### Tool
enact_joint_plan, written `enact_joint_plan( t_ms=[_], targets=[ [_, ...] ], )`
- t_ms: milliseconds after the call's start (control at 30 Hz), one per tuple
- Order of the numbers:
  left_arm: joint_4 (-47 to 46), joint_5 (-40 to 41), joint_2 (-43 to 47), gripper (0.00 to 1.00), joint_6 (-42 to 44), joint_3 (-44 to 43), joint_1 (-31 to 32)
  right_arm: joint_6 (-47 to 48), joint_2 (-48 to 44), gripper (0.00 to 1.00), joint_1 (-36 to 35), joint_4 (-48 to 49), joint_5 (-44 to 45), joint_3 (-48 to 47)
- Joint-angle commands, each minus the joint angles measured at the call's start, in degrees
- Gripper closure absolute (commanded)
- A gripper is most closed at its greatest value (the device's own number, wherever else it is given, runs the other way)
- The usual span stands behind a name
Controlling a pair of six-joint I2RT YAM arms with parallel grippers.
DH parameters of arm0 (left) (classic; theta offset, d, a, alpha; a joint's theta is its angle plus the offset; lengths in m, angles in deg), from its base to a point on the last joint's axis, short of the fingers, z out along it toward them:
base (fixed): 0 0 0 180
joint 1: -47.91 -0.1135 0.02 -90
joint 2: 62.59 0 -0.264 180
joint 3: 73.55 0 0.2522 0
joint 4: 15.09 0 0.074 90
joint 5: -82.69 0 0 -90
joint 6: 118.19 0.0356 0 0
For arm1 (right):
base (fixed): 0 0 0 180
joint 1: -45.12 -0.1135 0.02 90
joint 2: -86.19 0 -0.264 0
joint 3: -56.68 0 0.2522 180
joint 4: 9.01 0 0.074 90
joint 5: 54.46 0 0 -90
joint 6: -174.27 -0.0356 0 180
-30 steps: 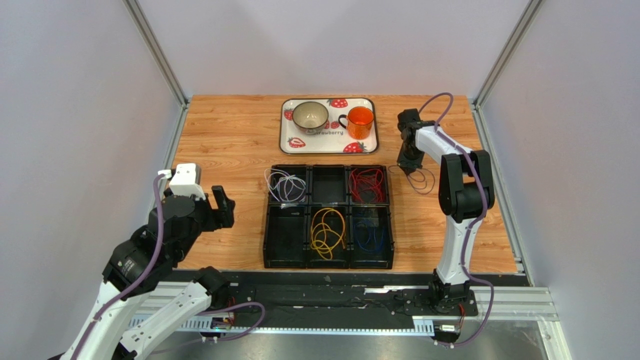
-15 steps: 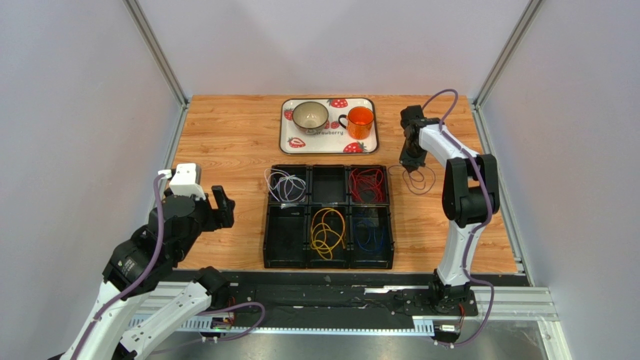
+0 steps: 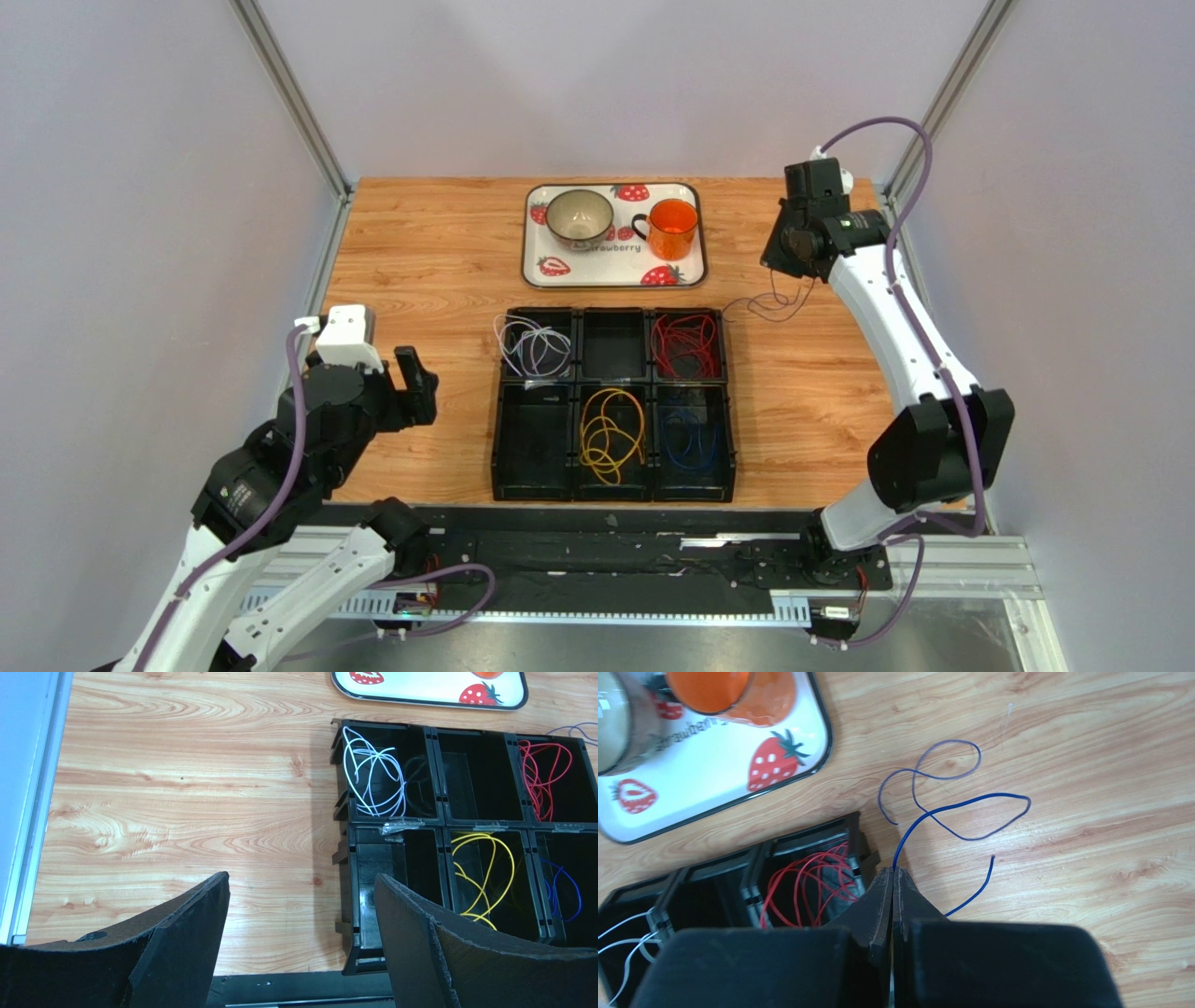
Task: Untangle the cables
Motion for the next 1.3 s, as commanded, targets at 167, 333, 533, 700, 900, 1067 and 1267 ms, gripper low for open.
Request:
enact_joint_plan(
  t_ms=[167,333,533,700,900,1067,1267],
  targets=[
    [-0.64,0.21,-1.4,0.16,0.11,-0.15,-0.37,7.14,-11.59,1.0,-5.66,6.37,-8.85,-5.64],
    [-0.64,0.13,-1.22,0.16,0.02,-0.15,-0.37,11.62,-14.84,1.0,-12.96,8.75,-6.04,-11.34],
    [-0.73,-0.22,-1.22,0.17,0.02,-0.06,-0.37,14.78,-15.46,1.0,-19.2,9.63,-3.84,-17.15],
    [-0.82,-0.4,-1.22,0.16,0.2,0.02,-0.28,18.48,-15.55,1.0,-25.44,11.74,-2.96,-20.67],
    [-0.73,-0.31,-0.87,0.17,0.02,0.02,-0.37,19.53,-15.2,1.0,-30.45,13.67,-4.36,-24.18],
    [-0.73,-0.22,-0.61,0.17,-0.06,0.03,-0.28,20.5,-13.97,1.0,-36.24,14.9,-4.8,-26.21],
    [-0.64,-0.22,-0.78,0.17,-0.15,-0.06,-0.37,19.8,-11.95,1.0,-41.52,15.08,-5.15,-27.62]
  ],
)
